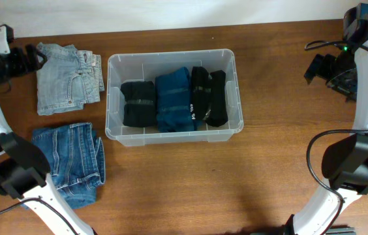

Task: Pack container
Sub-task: 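Move the left gripper to the light-blue jeans and grasp them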

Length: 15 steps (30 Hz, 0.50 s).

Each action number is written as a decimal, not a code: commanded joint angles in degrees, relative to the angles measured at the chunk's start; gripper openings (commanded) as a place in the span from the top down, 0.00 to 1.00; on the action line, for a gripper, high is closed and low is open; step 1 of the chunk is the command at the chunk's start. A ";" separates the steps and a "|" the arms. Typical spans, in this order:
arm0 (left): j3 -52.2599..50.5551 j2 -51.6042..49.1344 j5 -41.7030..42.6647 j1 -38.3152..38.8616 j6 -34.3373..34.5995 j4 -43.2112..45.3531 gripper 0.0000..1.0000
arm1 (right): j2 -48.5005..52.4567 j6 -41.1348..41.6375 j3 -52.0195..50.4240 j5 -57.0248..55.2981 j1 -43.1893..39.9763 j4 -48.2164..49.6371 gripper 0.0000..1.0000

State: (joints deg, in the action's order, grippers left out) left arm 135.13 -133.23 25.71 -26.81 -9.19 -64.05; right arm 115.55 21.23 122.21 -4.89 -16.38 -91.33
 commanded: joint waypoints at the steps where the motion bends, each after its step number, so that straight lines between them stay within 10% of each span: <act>1: 0.72 -4.44 -0.37 -3.17 -2.75 -0.31 0.01 | 0.11 0.68 -0.13 -0.09 -0.15 -0.04 0.01; 15: 0.72 -16.00 9.75 -5.86 -7.17 0.44 0.01 | 0.11 0.68 -0.13 -0.09 -0.15 -0.04 0.01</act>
State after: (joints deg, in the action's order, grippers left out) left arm 135.11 -147.92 30.83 -32.58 -14.37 -64.31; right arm 115.55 21.21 122.21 -4.91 -16.38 -91.33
